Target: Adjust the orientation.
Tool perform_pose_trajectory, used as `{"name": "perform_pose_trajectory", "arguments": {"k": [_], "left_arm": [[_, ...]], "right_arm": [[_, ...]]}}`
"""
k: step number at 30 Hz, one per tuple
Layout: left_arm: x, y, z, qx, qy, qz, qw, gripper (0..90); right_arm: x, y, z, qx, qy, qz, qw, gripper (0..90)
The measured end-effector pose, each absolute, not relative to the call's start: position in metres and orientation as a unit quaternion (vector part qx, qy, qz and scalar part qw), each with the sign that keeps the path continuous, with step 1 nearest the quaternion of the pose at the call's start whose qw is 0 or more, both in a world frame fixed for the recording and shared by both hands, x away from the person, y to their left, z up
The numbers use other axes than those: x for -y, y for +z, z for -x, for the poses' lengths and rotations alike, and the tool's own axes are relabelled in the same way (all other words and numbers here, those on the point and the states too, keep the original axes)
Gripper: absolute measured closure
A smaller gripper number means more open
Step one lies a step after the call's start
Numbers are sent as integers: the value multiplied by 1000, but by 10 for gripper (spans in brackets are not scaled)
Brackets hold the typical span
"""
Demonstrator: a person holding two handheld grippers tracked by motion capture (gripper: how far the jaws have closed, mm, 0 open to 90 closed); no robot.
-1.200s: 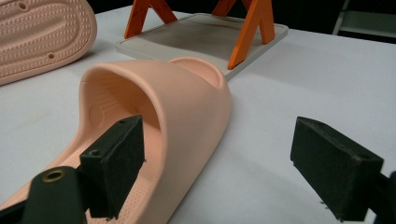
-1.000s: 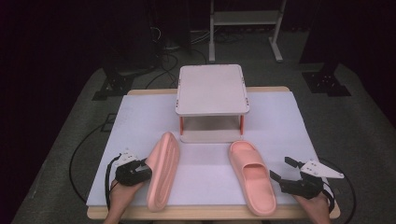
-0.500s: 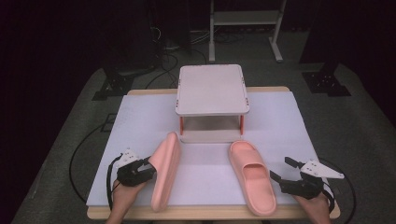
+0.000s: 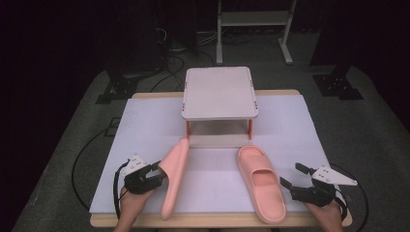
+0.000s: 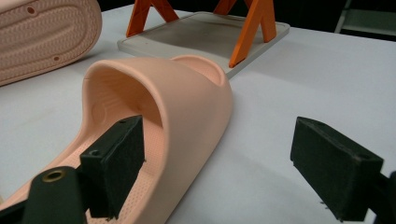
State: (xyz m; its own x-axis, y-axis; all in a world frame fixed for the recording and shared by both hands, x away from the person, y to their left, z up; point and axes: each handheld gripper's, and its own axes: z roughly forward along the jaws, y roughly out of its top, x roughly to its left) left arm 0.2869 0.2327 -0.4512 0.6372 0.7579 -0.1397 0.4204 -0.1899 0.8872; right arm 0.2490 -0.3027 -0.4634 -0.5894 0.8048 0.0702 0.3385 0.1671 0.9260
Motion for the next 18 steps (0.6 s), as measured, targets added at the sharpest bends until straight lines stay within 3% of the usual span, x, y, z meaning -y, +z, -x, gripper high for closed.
{"name": "perform_pose_trajectory", "arguments": {"k": [18], "left_arm": [[-215,-455,-290,-381,153,-760,504,495]], "right_arm": [[301,-463,-248,-731,514,-388,224,173]]}}
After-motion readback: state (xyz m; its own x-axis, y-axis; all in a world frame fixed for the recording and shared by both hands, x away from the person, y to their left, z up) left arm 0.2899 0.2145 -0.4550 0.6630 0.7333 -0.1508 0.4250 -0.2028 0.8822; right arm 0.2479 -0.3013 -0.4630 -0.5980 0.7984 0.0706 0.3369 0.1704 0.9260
